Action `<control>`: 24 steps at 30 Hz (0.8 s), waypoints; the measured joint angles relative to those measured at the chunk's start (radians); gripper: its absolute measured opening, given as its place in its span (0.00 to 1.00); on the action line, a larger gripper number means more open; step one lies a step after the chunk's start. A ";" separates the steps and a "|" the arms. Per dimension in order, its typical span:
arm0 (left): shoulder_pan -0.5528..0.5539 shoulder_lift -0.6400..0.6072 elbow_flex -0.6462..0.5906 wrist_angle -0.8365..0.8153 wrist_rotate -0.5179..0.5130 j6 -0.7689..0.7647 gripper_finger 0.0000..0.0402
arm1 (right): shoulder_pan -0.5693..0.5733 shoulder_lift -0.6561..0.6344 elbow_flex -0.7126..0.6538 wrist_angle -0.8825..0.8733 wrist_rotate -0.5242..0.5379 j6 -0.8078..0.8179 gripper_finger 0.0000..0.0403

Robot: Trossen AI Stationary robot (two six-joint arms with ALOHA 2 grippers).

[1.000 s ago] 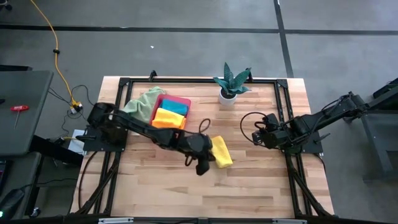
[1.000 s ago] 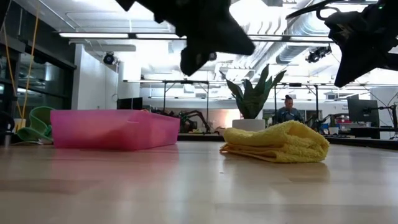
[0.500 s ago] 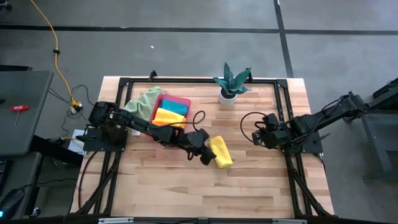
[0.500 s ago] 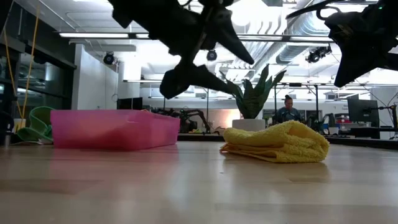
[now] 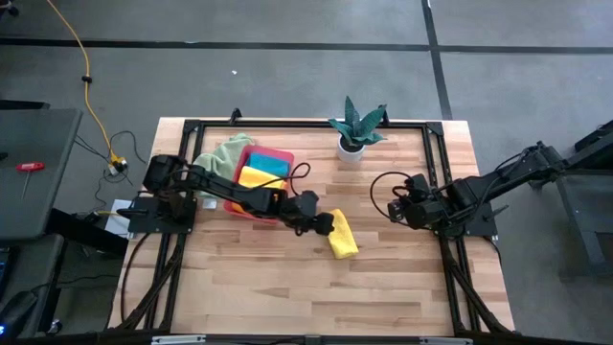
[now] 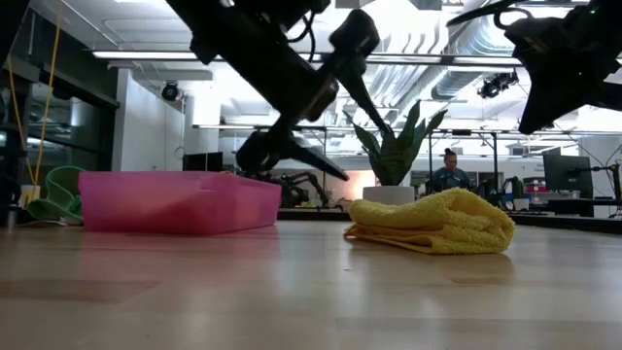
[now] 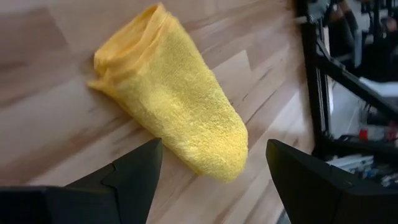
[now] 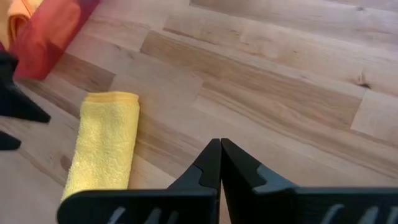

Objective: Fold microfiber towels
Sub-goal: Put the yellow microfiber cloth into the pink bin

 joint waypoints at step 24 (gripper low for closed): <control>-0.003 0.284 0.253 -0.170 -0.047 -0.347 0.69 | 0.000 0.000 0.000 -0.013 0.037 -0.009 0.00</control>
